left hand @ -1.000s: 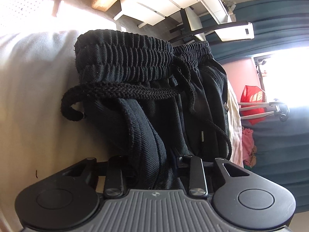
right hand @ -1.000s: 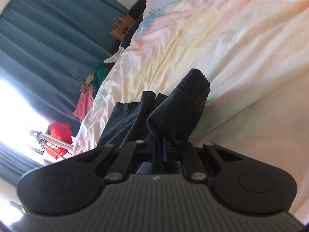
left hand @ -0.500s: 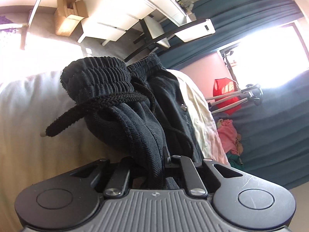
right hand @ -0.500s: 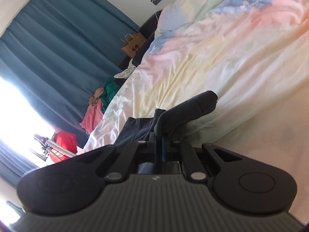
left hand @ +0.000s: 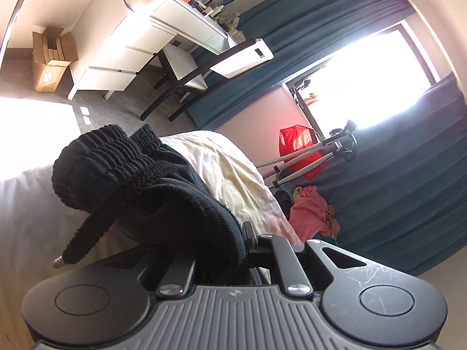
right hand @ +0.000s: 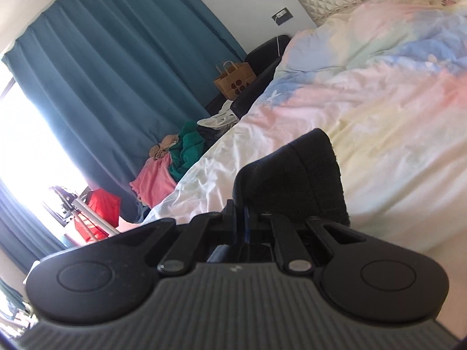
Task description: Fold clothes
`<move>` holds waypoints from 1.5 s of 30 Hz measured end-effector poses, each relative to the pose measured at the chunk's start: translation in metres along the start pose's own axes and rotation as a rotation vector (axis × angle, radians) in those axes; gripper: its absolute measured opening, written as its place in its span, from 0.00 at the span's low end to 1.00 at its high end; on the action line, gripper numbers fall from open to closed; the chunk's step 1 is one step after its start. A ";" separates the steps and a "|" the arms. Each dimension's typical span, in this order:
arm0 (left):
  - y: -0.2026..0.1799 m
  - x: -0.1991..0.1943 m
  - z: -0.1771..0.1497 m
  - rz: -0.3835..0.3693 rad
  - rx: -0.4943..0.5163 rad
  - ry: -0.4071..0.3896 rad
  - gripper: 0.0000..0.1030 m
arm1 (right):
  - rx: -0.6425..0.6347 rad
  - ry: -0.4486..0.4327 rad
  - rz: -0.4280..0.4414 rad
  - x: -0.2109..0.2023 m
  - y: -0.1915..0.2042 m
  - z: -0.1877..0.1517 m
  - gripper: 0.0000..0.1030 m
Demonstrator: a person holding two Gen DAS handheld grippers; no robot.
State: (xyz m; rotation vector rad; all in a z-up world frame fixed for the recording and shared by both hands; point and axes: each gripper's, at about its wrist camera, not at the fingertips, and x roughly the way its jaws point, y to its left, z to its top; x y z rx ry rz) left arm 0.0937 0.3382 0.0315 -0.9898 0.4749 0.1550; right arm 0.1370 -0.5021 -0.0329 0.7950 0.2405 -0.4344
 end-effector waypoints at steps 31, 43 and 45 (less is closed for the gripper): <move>-0.028 0.267 0.030 0.135 0.269 0.087 0.83 | -0.136 0.192 0.032 0.189 0.039 -0.011 0.70; 0.122 0.147 -0.009 0.097 -0.284 0.160 0.84 | 0.240 0.404 0.072 0.155 -0.053 -0.066 0.79; 0.131 0.163 -0.011 0.082 -0.322 0.141 0.84 | 0.301 0.450 0.082 0.158 -0.065 -0.079 0.79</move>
